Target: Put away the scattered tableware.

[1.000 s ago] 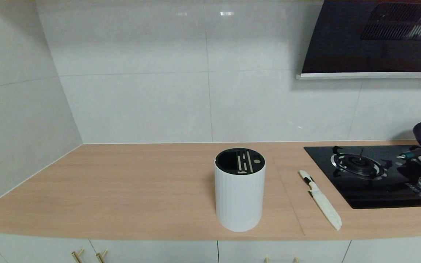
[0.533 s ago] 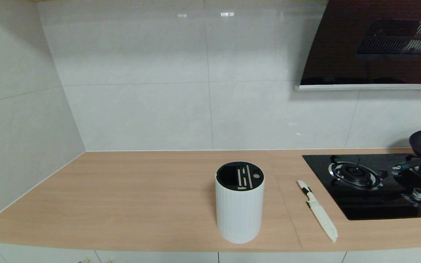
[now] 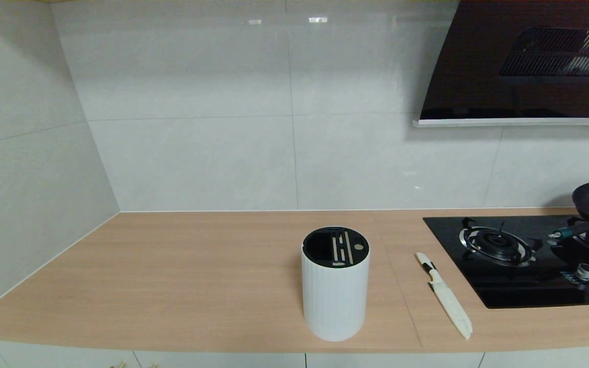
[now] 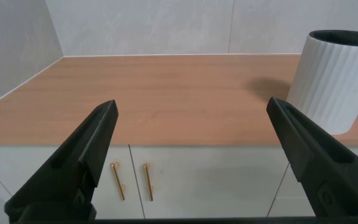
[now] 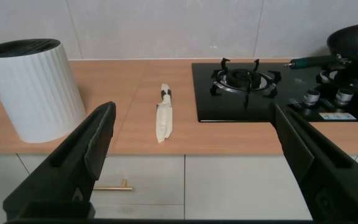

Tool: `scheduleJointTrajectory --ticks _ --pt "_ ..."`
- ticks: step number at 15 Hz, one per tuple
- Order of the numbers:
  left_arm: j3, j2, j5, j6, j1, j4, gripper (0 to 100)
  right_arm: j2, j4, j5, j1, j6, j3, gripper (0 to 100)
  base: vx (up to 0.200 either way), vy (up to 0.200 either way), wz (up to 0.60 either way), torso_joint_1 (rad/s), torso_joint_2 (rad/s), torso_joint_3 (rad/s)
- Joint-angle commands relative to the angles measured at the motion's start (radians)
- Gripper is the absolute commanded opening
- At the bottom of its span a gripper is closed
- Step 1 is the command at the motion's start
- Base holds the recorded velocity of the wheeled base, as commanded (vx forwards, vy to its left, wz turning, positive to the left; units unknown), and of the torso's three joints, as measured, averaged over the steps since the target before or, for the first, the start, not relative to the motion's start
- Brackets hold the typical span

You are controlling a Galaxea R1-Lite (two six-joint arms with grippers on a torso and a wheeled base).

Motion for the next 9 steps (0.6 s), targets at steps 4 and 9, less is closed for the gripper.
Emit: scheduleJointTrajectory --ticks 4,9 --pt "0.0 0.0 0.0 0.002 0.0 0.0 100 0.0 -0.002 0.002 0.0 -0.013 -0.005 100 0.0 0.0 0.0 0.0 0.0 0.0" --pt "0.0 0.0 0.0 0.003 0.0 0.0 100 0.385 -0.001 0.092 0.04 0.026 -0.17 100 0.0 0.0 0.0 0.0 0.0 0.0"
